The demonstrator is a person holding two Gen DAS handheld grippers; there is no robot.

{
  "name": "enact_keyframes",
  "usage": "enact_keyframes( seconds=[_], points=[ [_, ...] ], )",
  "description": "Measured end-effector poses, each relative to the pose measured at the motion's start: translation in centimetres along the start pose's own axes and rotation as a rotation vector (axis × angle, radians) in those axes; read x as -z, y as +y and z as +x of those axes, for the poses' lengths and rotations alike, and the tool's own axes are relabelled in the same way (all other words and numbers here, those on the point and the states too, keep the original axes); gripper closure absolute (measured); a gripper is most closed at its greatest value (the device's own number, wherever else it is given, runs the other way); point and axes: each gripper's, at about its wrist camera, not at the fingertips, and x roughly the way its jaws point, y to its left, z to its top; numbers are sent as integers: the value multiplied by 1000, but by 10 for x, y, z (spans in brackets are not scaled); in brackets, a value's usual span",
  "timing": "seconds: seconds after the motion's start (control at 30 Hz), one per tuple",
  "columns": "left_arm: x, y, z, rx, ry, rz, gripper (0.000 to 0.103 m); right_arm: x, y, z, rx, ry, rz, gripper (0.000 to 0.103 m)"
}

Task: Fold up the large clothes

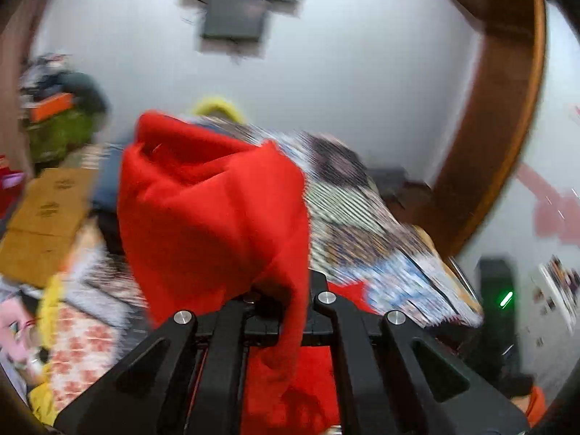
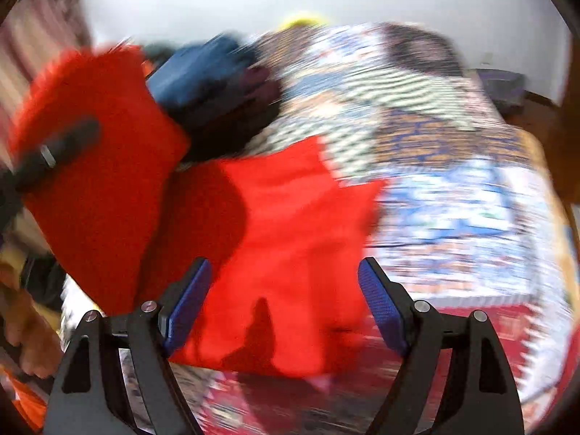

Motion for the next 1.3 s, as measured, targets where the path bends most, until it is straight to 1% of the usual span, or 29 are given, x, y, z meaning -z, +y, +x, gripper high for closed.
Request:
enact_keyframes(
  seconds=[0.03, 0.1, 0.13, 0.17, 0.23, 0.27, 0.33, 0.37, 0.4, 0.43, 0.5, 0.53, 0.6, 0.63, 0.7, 0.77, 0.83, 0.87, 0.97, 1.0, 1.07, 1.1, 1.13, 1.17, 1.23, 1.3],
  points=[
    [3, -9, 10, 23, 28, 9, 101, 1, -14, -7, 33, -13, 28, 23],
    [24, -30, 50, 91, 164, 37, 101, 0, -28, -14, 72, -25, 65, 23],
    [32, -35, 62, 108, 207, 51, 101, 3, -34, -17, 81, -26, 81, 23],
    [48, -43, 82, 116, 290, 83, 101, 6, -39, -20, 86, -23, 95, 23],
    [72, -48, 108, 125, 407, 98, 101, 12, -45, -23, 92, -14, 104, 23],
    [84, -47, 117, 122, 451, 96, 100, 13, -44, -23, 93, -13, 101, 23],
    [85, -47, 115, 112, 447, 102, 99, 13, -39, -25, 86, -14, 90, 23],
    [82, -44, 109, 124, 442, 102, 95, 14, -38, -26, 81, -14, 85, 23],
    [78, -46, 105, 135, 443, 100, 89, 12, -34, -25, 74, -16, 76, 23],
    [73, -45, 95, 160, 442, 91, 85, 9, -31, -23, 66, -19, 67, 23],
    [67, -41, 80, 178, 421, 92, 71, 6, -21, -26, 44, -33, 41, 23],
    [62, -39, 71, 171, 394, 104, 67, 3, -13, -27, 30, -39, 23, 23],
    [51, -33, 42, 130, 315, 137, 55, -2, -2, -25, 7, -44, -5, 23],
    [48, -28, 30, 113, 280, 146, 52, -6, 8, -23, -8, -45, -25, 23],
    [42, -16, 14, 65, 226, 153, 40, -9, 21, -16, -16, -40, -53, 23],
    [38, 1, 3, -4, 183, 159, 36, -13, 37, -6, -27, -28, -89, 23],
    [38, 17, 2, -67, 179, 158, 36, -15, 49, 6, -38, -10, -115, 23],
    [40, 30, 4, -99, 194, 146, 35, -15, 56, 13, -46, 1, -129, 23],
    [55, 62, 17, -136, 265, 87, 35, -13, 69, 31, -51, 35, -168, 23],
    [59, 68, 19, -141, 280, 76, 35, -11, 71, 36, -41, 44, -180, 23],
    [75, 83, 30, -129, 343, 38, 35, -8, 71, 47, -4, 61, -200, 23],
    [85, 88, 36, -101, 371, 13, 35, -7, 68, 51, 32, 67, -206, 23],
    [92, 89, 38, -85, 387, 4, 35, -4, 61, 56, 93, 64, -206, 23],
    [96, 90, 37, -89, 387, 9, 35, -3, 54, 57, 132, 62, -201, 23],
    [99, 87, 35, -103, 371, 31, 35, 0, 33, 60, 162, 81, -165, 23],
    [97, 83, 33, -110, 360, 50, 35, 4, 13, 59, 137, 111, -115, 23]
  ],
)
